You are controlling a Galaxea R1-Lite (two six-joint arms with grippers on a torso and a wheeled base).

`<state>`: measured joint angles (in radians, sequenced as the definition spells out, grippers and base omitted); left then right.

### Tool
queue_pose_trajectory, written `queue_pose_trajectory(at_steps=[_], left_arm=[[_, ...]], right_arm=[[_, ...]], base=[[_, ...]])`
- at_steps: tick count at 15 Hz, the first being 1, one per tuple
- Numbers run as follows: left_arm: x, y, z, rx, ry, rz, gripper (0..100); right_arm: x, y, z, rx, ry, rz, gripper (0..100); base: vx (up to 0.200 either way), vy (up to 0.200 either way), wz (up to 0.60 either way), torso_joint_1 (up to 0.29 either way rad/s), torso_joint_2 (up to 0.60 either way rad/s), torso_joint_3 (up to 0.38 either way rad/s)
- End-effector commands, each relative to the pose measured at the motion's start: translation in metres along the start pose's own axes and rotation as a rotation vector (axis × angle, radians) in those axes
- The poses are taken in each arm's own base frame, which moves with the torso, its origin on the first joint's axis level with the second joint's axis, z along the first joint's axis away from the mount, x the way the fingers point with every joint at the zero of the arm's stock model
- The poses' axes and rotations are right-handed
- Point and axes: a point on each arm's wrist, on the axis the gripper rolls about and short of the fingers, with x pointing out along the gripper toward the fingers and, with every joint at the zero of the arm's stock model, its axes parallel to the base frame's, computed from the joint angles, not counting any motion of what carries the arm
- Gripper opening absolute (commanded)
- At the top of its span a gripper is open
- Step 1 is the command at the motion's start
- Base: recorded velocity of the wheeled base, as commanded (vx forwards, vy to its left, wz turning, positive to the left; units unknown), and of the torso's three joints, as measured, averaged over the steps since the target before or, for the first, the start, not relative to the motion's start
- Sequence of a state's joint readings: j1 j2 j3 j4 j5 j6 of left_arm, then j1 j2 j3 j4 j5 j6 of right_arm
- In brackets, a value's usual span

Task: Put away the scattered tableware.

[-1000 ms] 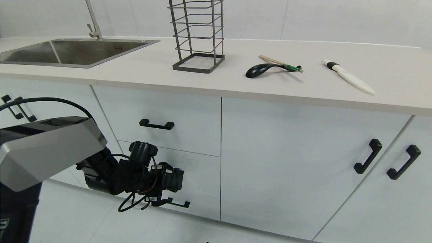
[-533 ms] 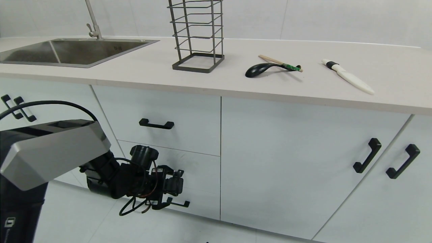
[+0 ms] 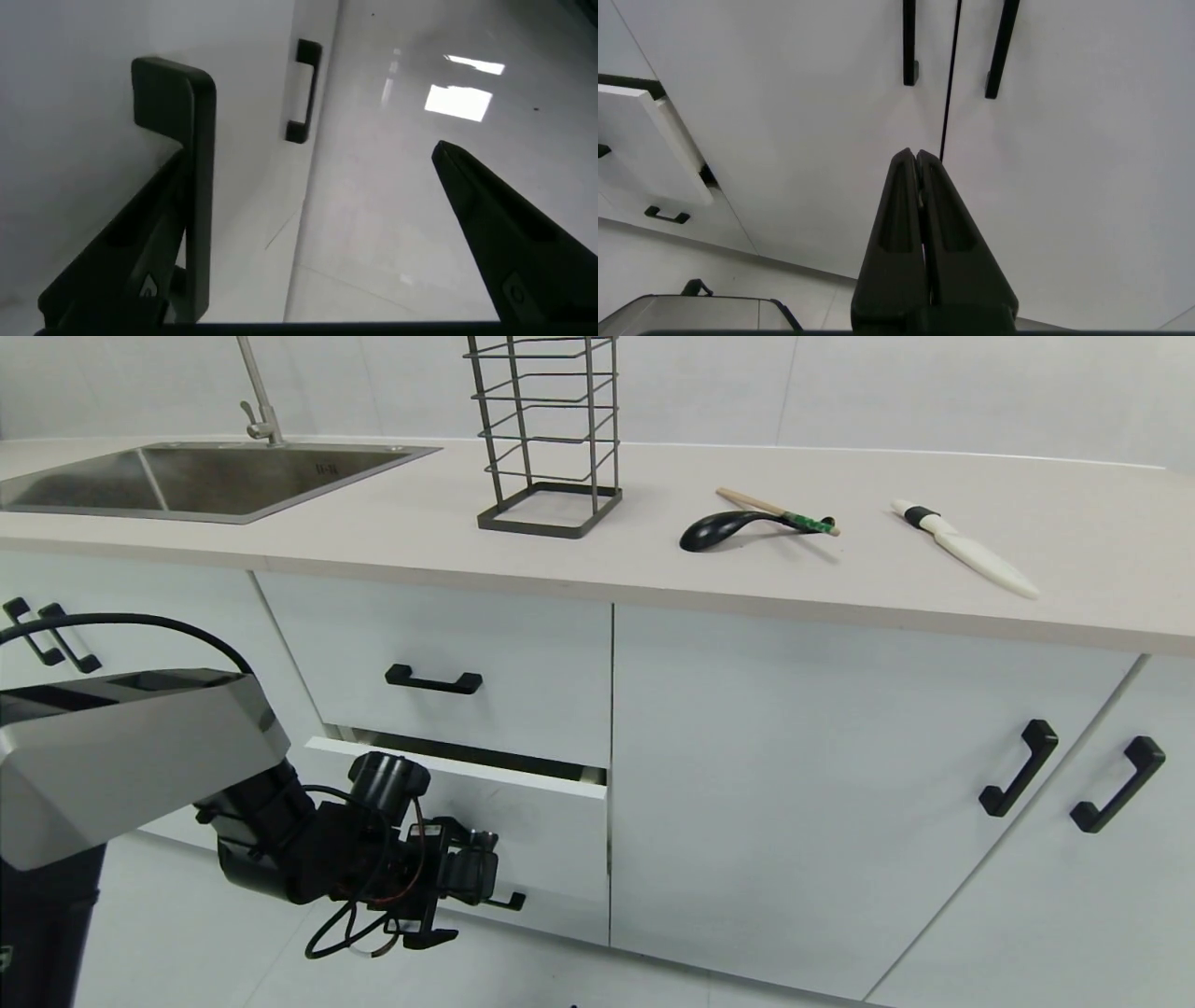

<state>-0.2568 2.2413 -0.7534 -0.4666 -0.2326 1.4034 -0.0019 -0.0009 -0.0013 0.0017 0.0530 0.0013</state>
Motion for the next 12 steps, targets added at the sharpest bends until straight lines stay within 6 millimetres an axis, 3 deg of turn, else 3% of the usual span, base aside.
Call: queue_pose_trajectory(at_steps=[1, 5, 12], left_arm=[[-0.007, 0.005, 0.002, 0.008, -0.005, 0.035, 100], [-0.014, 0.002, 0.005, 0.010, -0.007, 0.037, 100], [-0.049, -0.023, 0.009, 0.007, -0.004, 0.020, 100]], right_arm=[[0.000, 0.000, 0.000, 0.000, 0.000, 0.001, 0], [0.000, 0.000, 0.000, 0.000, 0.000, 0.001, 0], [0.000, 0.000, 0.000, 0.000, 0.002, 0.000, 0]], base=[[0.000, 0.000, 0.00, 0.000, 0.00, 0.000], [0.000, 0.000, 0.00, 0.000, 0.00, 0.000], [0.000, 0.000, 0.00, 0.000, 0.00, 0.000]])
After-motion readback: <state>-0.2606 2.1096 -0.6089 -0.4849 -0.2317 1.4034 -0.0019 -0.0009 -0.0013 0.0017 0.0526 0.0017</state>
